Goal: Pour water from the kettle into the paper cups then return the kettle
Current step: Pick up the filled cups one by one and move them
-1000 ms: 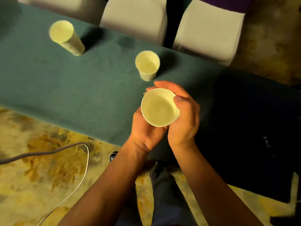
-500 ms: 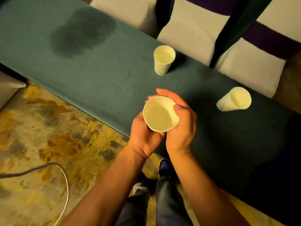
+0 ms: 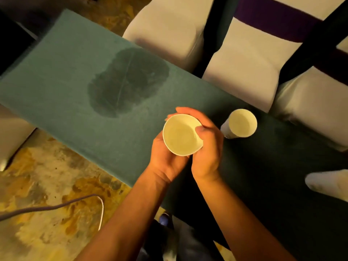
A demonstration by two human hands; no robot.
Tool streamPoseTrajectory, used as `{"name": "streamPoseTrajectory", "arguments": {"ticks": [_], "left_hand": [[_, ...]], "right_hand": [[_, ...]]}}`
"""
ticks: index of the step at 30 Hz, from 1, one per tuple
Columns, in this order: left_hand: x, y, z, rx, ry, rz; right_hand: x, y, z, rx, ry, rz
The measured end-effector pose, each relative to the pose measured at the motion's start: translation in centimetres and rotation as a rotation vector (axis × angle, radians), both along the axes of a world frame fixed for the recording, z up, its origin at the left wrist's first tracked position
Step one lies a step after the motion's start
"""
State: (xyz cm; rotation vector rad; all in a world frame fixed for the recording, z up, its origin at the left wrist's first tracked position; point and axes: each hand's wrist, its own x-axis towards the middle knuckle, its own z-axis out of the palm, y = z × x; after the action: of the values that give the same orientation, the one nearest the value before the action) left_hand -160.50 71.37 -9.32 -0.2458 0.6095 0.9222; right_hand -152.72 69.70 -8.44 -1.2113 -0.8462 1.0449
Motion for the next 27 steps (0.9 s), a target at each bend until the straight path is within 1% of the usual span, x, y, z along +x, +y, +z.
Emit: {"name": "streamPoseTrajectory", "arguments": {"ticks": [6, 10, 12, 16, 20, 24, 27], "left_hand": [[-3.1, 7.7, -0.7, -0.002, -0.024, -0.055], [-5.4, 12.4, -1.4, 0.008, -0.053, -0.075], [-6.5, 14.8, -1.5, 0.007, -0.042, -0.099], [-9.1, 19.0, -1.7, -0.051, 0.026, -0.125], [-11.5, 22.6, -2.2, -0.037, 0.107, -0.174], [-14.3, 25.6, -3.6, 0.107, 0.319, -0.138], [-16.5, 27.4, -3.9, 0.176, 0.400, -0.103]], "right_hand": [[-3.3, 7.2, -1.3, -0.091, -0.016, -0.063], [-6.3, 11.4, -1.8, -0.115, 0.080, -0.158], [-7.7, 13.7, -1.8, -0.091, 0.095, -0.180], [-10.5, 17.9, -1.9, -0.036, 0.086, -0.234], [-12.0, 21.1, -2.1, -0.056, 0.092, -0.267], [-12.2, 23.7, -2.8, -0.087, 0.045, -0.299], [-12.8, 24.6, -3.8, -0.103, 0.019, -0.318]]}}
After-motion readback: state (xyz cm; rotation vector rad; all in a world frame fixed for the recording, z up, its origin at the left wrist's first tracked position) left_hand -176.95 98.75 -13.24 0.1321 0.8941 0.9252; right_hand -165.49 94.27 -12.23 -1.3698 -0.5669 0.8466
